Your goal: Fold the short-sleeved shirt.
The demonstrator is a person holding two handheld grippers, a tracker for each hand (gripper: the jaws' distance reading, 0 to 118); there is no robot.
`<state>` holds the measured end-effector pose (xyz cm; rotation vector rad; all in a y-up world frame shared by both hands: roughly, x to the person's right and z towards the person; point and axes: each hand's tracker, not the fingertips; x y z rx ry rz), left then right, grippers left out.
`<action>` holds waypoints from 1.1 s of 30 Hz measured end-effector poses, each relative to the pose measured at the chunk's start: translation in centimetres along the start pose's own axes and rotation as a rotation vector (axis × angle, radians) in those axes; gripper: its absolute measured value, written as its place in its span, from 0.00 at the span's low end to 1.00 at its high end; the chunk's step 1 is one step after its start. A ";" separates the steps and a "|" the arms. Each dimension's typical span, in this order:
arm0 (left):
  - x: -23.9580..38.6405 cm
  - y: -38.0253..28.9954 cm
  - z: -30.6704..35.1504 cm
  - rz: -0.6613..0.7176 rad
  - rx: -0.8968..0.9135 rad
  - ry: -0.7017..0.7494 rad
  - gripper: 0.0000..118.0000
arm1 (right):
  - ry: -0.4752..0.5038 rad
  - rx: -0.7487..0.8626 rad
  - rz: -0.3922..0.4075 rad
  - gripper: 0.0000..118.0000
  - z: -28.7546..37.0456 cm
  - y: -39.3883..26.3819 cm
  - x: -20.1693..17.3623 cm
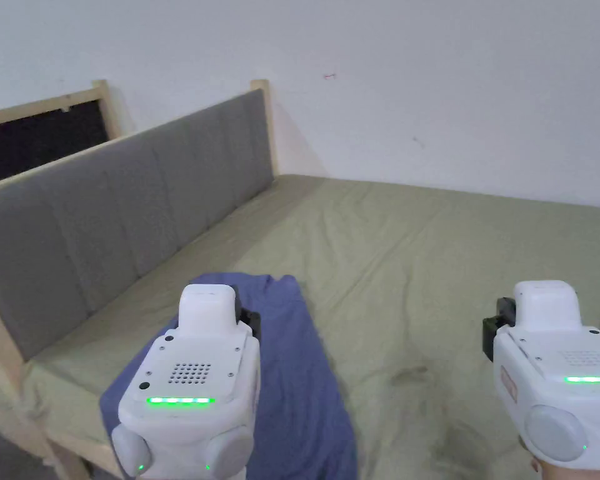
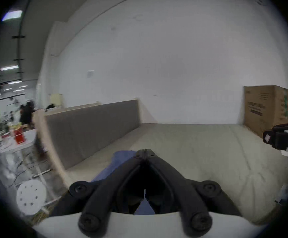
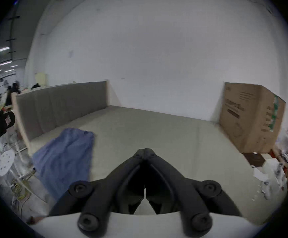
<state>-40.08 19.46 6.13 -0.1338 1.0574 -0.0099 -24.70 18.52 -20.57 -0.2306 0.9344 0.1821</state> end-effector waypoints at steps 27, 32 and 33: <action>0.7 -12.2 -30.7 0.134 -0.717 -0.224 0.18 | 0.123 -0.192 0.031 0.00 -14.1 -6.6 -0.1; 2.7 -14.1 -35.4 0.109 -0.768 -0.221 0.95 | 0.132 -0.293 -0.014 0.00 -16.1 -8.5 1.8; 3.1 -14.6 -36.3 0.095 -0.776 -0.211 0.96 | 0.133 -0.298 -0.024 0.00 -16.3 -8.7 2.0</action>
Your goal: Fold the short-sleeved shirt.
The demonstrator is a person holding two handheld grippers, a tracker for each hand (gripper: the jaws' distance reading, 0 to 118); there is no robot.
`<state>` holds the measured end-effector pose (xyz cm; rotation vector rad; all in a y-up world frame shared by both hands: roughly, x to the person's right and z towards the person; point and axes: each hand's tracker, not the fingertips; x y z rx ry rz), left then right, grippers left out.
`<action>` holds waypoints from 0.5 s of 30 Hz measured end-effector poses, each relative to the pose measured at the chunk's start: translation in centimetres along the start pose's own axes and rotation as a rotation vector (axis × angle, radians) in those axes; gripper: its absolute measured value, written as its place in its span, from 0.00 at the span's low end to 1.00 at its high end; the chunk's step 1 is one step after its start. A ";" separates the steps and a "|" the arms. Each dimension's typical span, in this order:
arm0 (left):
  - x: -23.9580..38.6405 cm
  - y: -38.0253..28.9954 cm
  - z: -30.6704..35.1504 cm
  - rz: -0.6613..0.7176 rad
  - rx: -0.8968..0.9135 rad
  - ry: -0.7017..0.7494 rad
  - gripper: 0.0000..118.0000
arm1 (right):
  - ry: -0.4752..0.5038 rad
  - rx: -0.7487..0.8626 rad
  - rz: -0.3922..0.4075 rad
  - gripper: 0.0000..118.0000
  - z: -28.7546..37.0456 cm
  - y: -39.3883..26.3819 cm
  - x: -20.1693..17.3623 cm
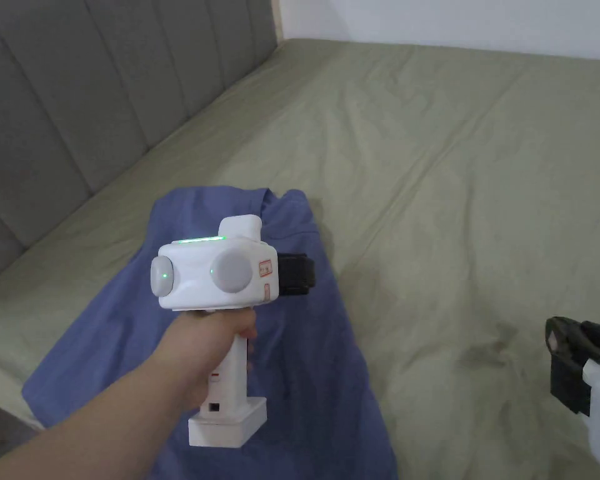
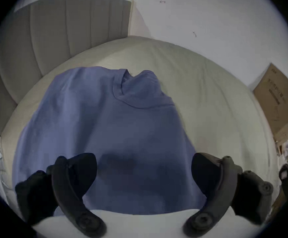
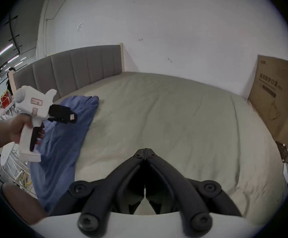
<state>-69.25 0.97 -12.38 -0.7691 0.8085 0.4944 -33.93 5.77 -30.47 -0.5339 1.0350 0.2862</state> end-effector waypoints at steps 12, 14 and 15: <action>4.8 -2.2 -0.6 -0.178 0.005 0.149 0.02 | 0.027 -0.033 -0.036 0.00 1.6 -1.8 0.8; 4.0 -1.7 0.8 -0.140 0.026 0.111 0.02 | 0.029 -0.025 -0.037 0.00 3.1 -1.8 1.1; 3.6 -1.3 2.3 -0.101 0.056 0.086 0.02 | 0.031 -0.009 -0.028 0.00 4.2 -1.7 1.3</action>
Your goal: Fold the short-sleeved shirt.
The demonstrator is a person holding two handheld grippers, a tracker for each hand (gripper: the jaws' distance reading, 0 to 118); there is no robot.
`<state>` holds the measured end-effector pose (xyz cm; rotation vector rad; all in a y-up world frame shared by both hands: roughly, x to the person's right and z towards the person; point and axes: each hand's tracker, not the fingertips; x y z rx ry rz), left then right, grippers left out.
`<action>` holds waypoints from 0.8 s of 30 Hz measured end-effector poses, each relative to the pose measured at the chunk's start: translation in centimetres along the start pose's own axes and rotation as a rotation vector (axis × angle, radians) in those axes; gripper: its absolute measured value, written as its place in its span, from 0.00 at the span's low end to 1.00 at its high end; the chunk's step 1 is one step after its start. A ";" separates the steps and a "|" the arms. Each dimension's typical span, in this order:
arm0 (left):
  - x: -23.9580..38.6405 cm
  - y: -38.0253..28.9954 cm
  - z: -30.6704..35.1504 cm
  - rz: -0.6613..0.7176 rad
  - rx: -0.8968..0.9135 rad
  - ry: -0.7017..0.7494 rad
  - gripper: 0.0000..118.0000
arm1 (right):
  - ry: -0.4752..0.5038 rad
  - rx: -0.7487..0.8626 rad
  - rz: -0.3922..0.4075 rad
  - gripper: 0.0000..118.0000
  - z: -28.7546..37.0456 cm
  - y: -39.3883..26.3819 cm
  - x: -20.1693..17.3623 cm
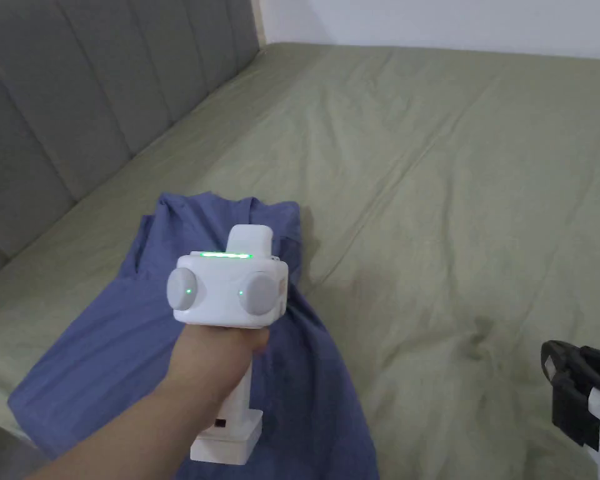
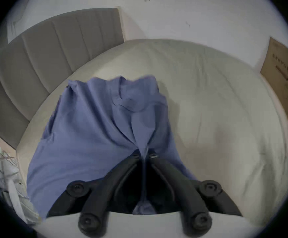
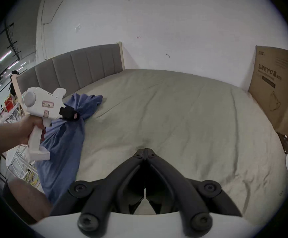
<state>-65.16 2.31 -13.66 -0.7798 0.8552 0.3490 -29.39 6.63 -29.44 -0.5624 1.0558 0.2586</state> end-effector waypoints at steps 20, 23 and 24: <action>32.1 8.2 28.8 -0.295 0.303 -0.601 0.02 | -0.206 0.289 -0.215 0.00 27.9 -5.5 10.6; 41.4 4.8 27.6 -0.352 0.205 -0.719 0.02 | -0.318 0.297 -0.210 0.00 31.1 -7.0 13.1; 44.5 3.2 26.5 -0.383 0.164 -0.746 0.02 | -0.364 0.287 -0.216 0.00 31.9 -7.4 14.0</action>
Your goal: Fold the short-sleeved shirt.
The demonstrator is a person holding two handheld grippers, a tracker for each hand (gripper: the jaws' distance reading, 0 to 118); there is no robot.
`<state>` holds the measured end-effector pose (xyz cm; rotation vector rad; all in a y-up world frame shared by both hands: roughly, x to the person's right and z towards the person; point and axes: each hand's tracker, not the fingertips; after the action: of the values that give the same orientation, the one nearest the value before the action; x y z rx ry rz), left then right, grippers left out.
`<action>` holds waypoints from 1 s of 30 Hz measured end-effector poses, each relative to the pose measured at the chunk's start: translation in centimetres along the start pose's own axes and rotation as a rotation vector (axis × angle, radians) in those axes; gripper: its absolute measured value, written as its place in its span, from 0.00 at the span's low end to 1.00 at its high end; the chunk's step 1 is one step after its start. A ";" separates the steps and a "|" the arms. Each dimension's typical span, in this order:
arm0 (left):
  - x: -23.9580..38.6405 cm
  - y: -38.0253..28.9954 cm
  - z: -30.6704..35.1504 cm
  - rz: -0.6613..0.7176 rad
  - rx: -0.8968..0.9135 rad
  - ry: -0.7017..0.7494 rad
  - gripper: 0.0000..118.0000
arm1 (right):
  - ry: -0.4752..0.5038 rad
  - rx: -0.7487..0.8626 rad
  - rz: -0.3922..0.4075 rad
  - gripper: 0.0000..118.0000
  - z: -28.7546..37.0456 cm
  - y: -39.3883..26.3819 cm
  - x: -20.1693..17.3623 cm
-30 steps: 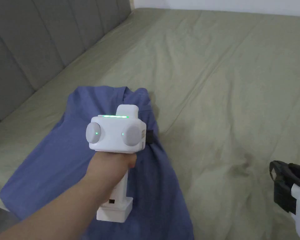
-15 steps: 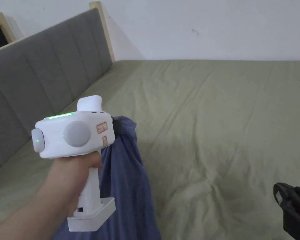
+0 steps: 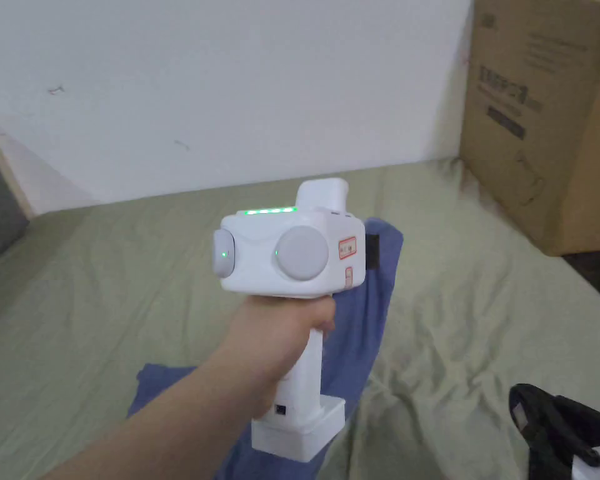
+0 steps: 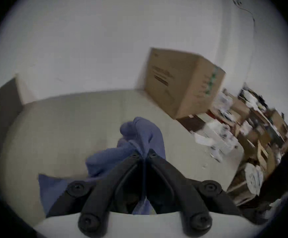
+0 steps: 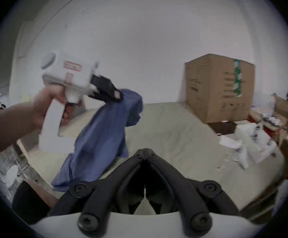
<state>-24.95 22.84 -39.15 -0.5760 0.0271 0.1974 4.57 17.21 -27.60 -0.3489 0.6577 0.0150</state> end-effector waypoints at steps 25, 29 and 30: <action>-2.8 -12.2 3.2 0.050 -0.003 0.030 0.95 | -0.072 -0.010 0.037 0.00 1.8 -0.2 2.9; -9.3 -14.2 14.5 0.103 0.135 0.228 0.60 | -0.033 -0.008 0.032 0.00 0.9 0.0 0.7; -10.5 -15.0 17.2 0.115 0.168 0.295 0.33 | -0.017 -0.012 0.021 0.00 0.5 -0.1 0.3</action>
<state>-32.91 18.01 -15.79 -0.4326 0.3600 0.2184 5.13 17.28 -27.43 -0.3526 0.6443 0.0422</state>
